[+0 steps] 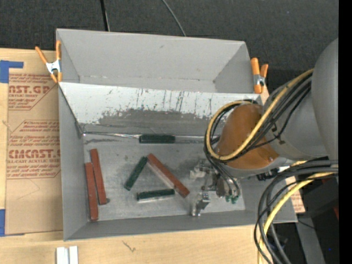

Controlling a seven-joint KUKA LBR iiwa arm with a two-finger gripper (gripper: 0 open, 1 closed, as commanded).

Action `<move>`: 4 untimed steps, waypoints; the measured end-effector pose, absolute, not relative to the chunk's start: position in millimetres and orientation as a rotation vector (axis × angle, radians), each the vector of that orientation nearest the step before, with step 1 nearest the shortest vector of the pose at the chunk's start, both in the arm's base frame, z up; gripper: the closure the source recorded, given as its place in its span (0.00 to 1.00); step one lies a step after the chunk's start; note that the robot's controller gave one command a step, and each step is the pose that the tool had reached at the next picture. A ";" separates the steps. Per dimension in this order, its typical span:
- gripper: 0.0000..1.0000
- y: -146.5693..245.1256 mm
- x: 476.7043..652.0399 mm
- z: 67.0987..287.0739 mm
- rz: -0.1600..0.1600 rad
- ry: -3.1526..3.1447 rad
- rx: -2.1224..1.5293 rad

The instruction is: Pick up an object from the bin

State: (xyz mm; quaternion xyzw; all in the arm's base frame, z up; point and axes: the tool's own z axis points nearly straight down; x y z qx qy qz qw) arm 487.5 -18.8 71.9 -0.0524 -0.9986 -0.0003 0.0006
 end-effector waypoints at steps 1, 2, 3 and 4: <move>0.00 -18.8 487.7 72.0 -0.001 -3.137 -0.164; 1.00 56.4 502.2 76.1 0.001 -3.152 0.076; 1.00 56.4 502.2 76.1 0.001 -3.152 0.076; 1.00 57.8 518.9 202.4 0.001 -3.140 0.147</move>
Offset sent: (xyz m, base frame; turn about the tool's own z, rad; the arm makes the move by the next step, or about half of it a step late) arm 0.0102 0.0757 -0.0019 -0.1537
